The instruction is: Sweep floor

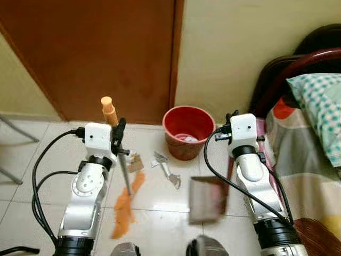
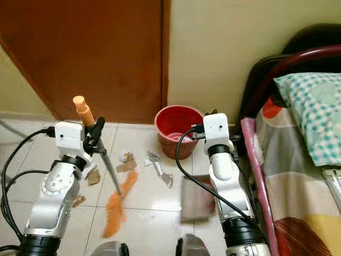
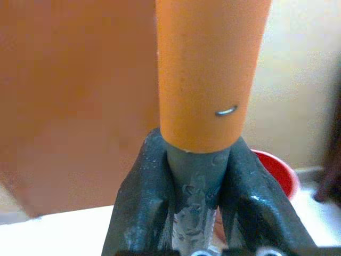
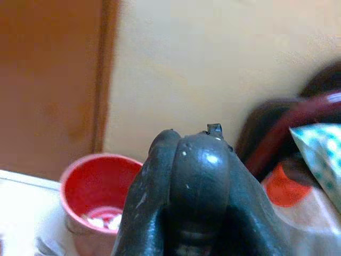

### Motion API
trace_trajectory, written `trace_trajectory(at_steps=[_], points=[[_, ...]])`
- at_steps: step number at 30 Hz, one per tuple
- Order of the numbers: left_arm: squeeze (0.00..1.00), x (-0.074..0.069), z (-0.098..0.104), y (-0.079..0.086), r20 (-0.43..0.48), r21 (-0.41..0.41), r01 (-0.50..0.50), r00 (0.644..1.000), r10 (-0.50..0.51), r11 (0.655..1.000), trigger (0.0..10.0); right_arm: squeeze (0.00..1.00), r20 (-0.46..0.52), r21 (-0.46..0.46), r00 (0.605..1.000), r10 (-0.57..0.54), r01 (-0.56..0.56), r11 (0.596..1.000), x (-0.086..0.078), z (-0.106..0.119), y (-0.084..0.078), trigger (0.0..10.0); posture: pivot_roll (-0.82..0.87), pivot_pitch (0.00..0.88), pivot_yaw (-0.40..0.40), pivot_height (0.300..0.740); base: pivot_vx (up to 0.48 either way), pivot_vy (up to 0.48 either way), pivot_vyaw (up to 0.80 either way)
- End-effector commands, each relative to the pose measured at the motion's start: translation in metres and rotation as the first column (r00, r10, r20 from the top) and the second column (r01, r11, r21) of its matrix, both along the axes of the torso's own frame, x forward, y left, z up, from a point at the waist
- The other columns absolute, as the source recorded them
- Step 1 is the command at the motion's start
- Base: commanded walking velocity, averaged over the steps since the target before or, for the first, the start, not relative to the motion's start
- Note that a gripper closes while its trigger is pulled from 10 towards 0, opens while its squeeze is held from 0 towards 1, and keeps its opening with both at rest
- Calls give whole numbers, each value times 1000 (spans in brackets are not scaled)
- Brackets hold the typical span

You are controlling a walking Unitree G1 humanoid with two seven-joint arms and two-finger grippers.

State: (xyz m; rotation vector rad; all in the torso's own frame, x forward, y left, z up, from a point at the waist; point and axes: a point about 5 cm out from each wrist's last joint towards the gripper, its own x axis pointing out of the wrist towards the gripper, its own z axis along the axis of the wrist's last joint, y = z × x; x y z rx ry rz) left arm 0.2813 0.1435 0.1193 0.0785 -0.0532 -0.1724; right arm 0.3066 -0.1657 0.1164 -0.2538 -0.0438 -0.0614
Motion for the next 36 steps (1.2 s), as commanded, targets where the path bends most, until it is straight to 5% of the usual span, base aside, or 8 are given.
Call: trace_trajectory(at_steps=[1,10,17,23,24,36], points=[[0,0,8,1,34,2,14,999,-14,1000,10000,0,24,-21,1000,-13,13,1000,3,6,1,10000,-7,158,-12,740,0,0,0],[0,-3,8,-5,20,16,66,998,-67,998,10000,0,13,-4,998,-58,58,998,9,6,-1,10000,-3,177,-11,740,0,0,0],[0,-6,7,-29,-23,-13,260,965,-260,966,10000,0,24,54,988,-151,150,987,28,12,-9,10000,3,196,-3,740,0,0,0],[0,-8,12,-52,-25,-45,399,916,-401,916,10000,0,-5,86,982,-191,191,978,43,9,0,10000,21,193,-2,740,0,0,0],[0,-11,17,-62,-19,-102,451,890,-455,887,10000,0,-11,93,982,-190,190,977,47,8,7,10000,26,193,1,740,0,0,0],[0,-28,19,-90,-25,-183,594,794,-608,783,10000,0,-39,102,979,-199,202,974,47,-5,15,10000,34,188,-11,740,0,0,0]])
